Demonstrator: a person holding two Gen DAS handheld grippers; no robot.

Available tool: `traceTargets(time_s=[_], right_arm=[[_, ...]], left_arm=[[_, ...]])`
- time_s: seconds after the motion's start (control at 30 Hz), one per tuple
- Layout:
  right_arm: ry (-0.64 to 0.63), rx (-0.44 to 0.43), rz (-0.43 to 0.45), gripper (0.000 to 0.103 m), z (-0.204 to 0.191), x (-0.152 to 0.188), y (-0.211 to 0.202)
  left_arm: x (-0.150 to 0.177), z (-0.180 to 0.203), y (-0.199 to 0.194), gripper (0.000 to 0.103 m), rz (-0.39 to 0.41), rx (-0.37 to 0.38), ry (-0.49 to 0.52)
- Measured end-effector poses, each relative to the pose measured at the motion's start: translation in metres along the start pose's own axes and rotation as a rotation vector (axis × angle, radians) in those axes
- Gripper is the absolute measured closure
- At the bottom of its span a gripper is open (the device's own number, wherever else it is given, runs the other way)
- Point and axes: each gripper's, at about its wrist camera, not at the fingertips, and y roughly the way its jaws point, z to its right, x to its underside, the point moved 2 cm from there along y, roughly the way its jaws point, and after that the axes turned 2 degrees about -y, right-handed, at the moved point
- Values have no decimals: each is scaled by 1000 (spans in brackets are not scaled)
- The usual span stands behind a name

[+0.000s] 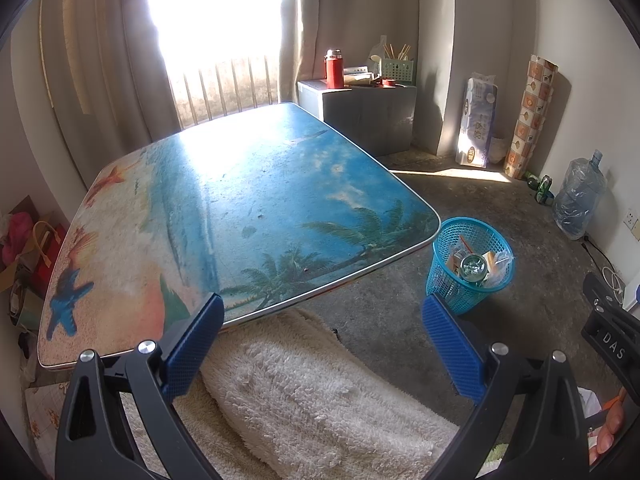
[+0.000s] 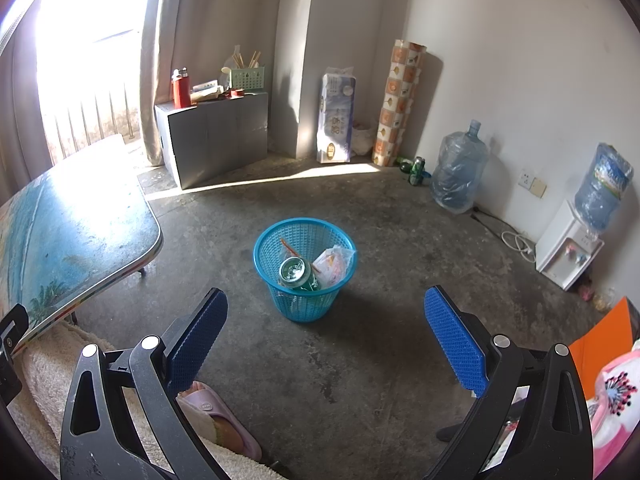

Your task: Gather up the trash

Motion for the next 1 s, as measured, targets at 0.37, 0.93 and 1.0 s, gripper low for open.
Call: traceTargets(time_s=[0.37, 0.93, 1.0], right_arm=[[-1, -2, 1, 8, 2, 0, 0], [0, -1, 4, 8, 3, -1, 1], [0, -2, 3, 8, 3, -1, 1]], left_arm=[[0, 1, 0, 6, 0, -1, 0], [0, 1, 0, 6, 1, 0, 1], [0, 1, 0, 6, 2, -1, 2]])
